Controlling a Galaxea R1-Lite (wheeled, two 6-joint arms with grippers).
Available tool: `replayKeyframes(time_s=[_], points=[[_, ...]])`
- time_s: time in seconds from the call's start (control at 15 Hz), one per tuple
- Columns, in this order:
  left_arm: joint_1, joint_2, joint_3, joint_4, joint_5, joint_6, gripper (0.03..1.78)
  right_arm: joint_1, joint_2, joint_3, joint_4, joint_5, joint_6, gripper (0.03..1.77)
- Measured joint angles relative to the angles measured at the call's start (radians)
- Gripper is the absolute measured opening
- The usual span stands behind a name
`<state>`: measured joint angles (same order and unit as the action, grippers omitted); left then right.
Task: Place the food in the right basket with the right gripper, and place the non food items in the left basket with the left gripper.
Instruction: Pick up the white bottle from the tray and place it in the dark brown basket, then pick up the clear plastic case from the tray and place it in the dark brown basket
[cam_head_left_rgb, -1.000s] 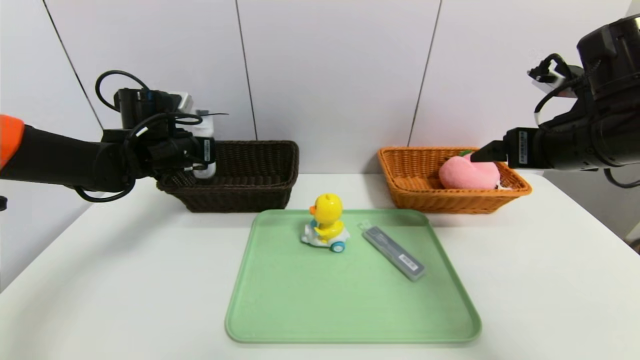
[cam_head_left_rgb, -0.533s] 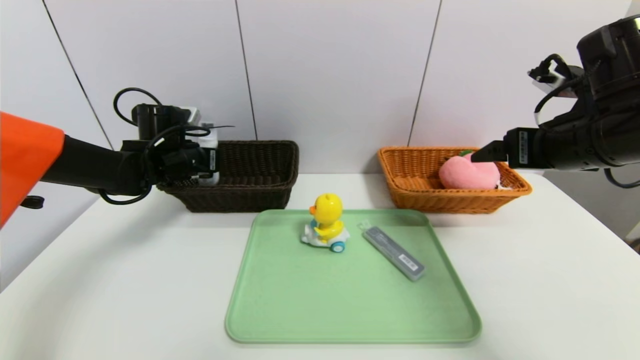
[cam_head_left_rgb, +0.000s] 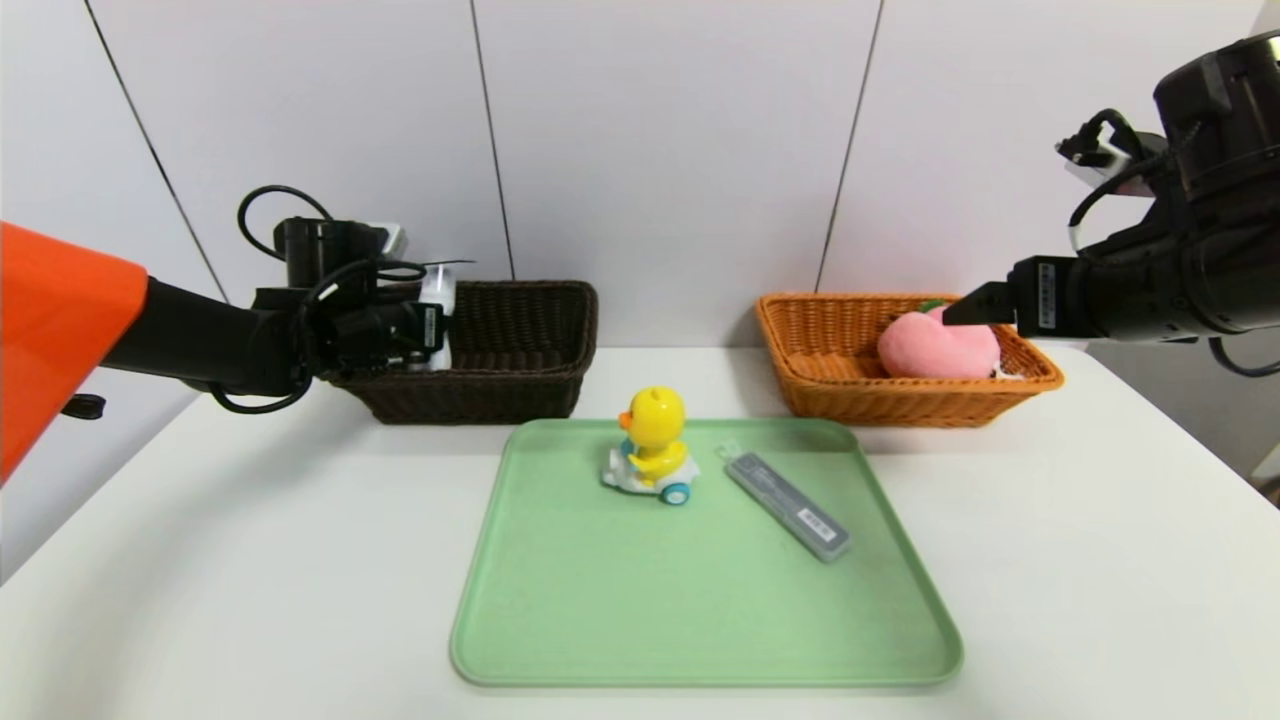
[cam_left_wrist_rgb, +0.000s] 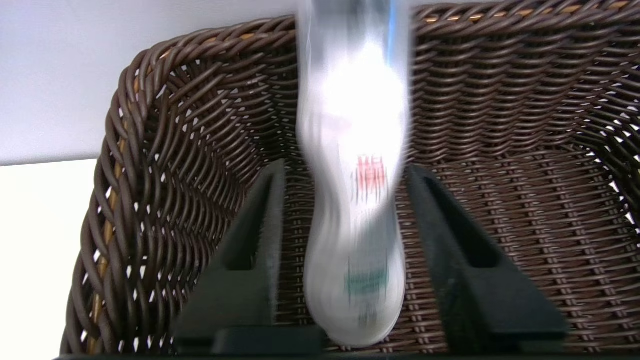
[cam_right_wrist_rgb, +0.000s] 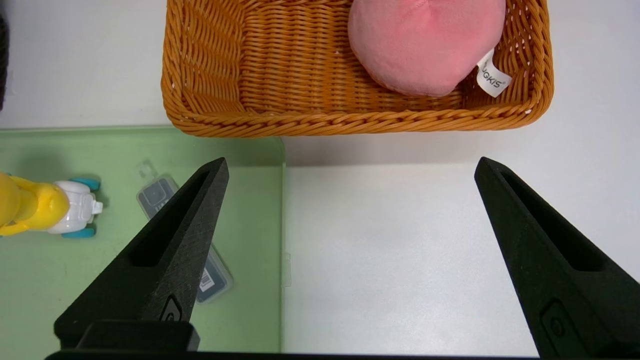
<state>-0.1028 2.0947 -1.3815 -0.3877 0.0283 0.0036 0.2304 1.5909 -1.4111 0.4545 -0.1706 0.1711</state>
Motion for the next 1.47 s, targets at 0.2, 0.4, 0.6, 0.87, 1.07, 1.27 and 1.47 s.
replayKeyframes(time_s=[0.2, 0.4, 0.6, 0.87, 1.07, 1.27, 1.47], points=[[0.000, -0.001, -0.004, 0.000, -0.001, 0.000, 1.18, 0.002, 0.002, 0.000, 0.000, 0.000, 0.000, 1.70], [0.000, -0.025, -0.033, 0.007, 0.000, 0.003, 1.35, 0.004, 0.004, 0.000, 0.000, 0.000, 0.002, 1.70], [-0.003, -0.098, -0.094, 0.041, 0.001, 0.020, 1.46, 0.005, 0.008, -0.004, -0.001, -0.001, 0.001, 1.70], [-0.032, -0.275, -0.149, 0.252, 0.001, 0.019, 1.56, 0.009, 0.012, -0.009, -0.003, -0.003, 0.002, 1.70], [-0.081, -0.394, -0.144, 0.384, -0.008, -0.024, 1.60, 0.012, 0.012, -0.010, -0.003, -0.003, 0.003, 1.70], [-0.149, -0.500, -0.060, 0.440, -0.018, -0.057, 1.64, 0.013, 0.006, -0.010, 0.004, -0.004, 0.001, 1.70], [-0.203, -0.585, 0.083, 0.434, 0.011, -0.044, 1.66, 0.023, -0.016, -0.013, 0.034, -0.001, -0.007, 1.70]])
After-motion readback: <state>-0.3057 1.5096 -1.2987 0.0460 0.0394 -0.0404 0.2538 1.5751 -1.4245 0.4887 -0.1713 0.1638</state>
